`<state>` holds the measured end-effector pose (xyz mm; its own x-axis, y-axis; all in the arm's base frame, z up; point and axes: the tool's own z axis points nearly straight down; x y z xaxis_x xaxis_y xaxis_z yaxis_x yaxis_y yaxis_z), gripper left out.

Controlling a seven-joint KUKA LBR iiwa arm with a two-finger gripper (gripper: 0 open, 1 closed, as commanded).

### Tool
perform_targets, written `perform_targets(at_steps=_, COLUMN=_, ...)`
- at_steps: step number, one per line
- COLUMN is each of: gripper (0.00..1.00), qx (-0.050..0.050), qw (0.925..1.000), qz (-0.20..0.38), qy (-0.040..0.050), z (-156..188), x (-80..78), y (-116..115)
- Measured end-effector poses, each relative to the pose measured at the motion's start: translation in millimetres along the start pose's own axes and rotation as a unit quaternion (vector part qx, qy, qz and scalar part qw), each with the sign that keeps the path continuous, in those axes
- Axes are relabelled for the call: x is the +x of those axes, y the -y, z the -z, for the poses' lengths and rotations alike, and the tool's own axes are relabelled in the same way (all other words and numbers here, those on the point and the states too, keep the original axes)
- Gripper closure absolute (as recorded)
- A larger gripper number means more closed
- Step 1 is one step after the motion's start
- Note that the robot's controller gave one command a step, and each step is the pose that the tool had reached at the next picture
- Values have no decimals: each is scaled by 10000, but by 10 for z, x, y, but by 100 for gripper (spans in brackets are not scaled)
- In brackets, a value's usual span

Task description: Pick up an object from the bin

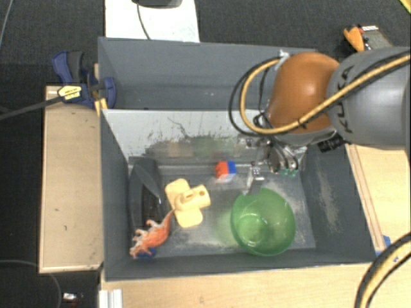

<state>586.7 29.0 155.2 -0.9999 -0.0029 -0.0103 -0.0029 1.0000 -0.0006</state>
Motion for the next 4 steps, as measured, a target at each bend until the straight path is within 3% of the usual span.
perform_targets(at_steps=1, gripper=0, qx=-5, qw=9973, qz=739, qy=2, z=-235, x=255, y=292)
perform_targets(at_steps=2, gripper=100, qx=-26, qw=9995, qz=315, qy=-14, z=-264, x=403, y=-461)
perform_targets(at_steps=3, gripper=100, qx=-26, qw=9995, qz=314, qy=-14, z=-264, x=403, y=-461)
perform_targets(at_steps=4, gripper=100, qx=-35, qw=9998, qz=170, qy=62, z=-277, x=538, y=-525)
